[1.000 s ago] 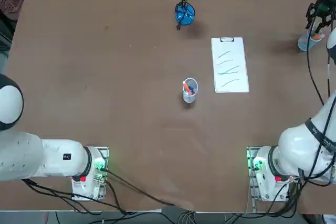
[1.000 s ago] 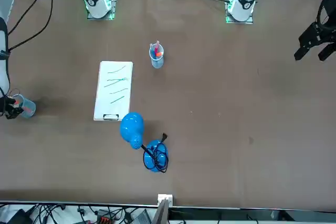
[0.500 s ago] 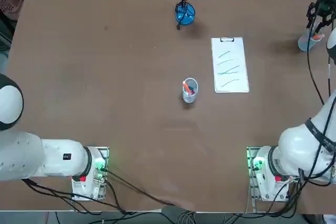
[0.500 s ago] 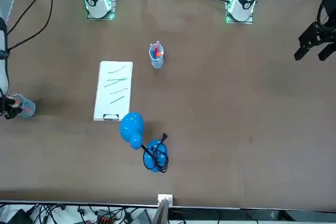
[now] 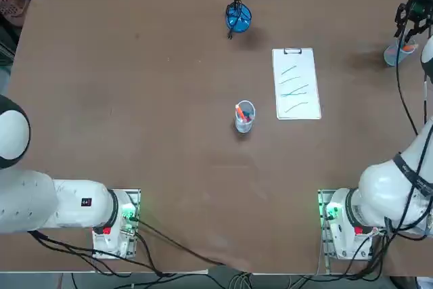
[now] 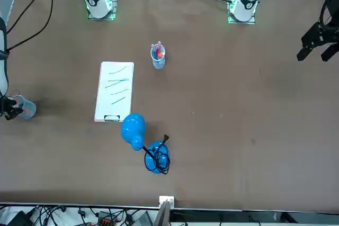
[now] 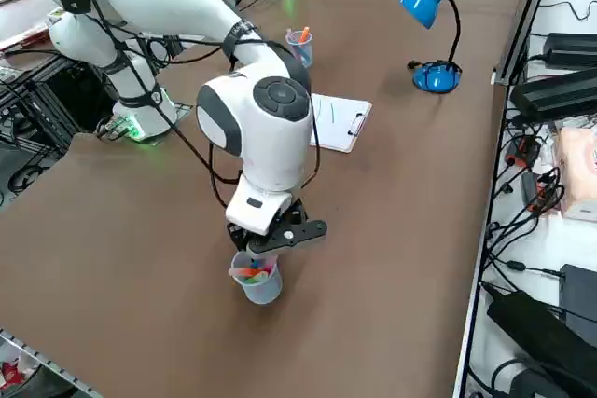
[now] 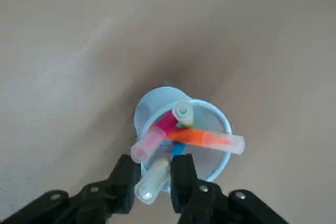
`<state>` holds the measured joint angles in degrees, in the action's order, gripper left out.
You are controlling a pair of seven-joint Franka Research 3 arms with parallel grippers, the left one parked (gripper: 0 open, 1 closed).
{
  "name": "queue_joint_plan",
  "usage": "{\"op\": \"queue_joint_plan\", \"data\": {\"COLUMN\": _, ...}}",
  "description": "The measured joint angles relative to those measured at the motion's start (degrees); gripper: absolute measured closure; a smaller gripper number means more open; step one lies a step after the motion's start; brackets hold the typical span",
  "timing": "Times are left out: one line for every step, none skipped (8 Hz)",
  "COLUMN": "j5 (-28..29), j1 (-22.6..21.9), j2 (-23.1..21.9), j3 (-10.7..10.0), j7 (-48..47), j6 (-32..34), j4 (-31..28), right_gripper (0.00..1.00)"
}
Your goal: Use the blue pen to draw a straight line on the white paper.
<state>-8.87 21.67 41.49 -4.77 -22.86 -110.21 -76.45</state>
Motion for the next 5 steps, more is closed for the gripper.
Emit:
{"op": "queue_joint_plan", "data": {"j5": 0.0, "j1": 0.01, "j2": -0.04, "j3": -0.04, "j7": 0.0, "j6": 0.02, "j4": 0.07, "right_gripper": 0.68}}
{"op": "queue_joint_plan", "data": {"j5": 0.0, "j1": 0.06, "j2": -0.14, "j3": -0.14, "j7": 0.0, "j6": 0.08, "j4": 0.16, "right_gripper": 0.7}}
{"op": "queue_joint_plan", "data": {"j5": -0.04, "j1": 0.11, "j2": -0.19, "j3": -0.38, "j7": 0.0, "j6": 0.14, "j4": 0.26, "right_gripper": 0.75}}
{"op": "queue_joint_plan", "data": {"j5": -0.03, "j1": 0.28, "j2": -0.24, "j3": -0.51, "j7": 0.0, "j6": 0.28, "j4": 0.44, "right_gripper": 0.78}}
{"op": "queue_joint_plan", "data": {"j5": -0.02, "j1": 0.38, "j2": -0.33, "j3": -0.51, "j7": 0.0, "j6": 0.33, "j4": 0.68, "right_gripper": 0.78}}
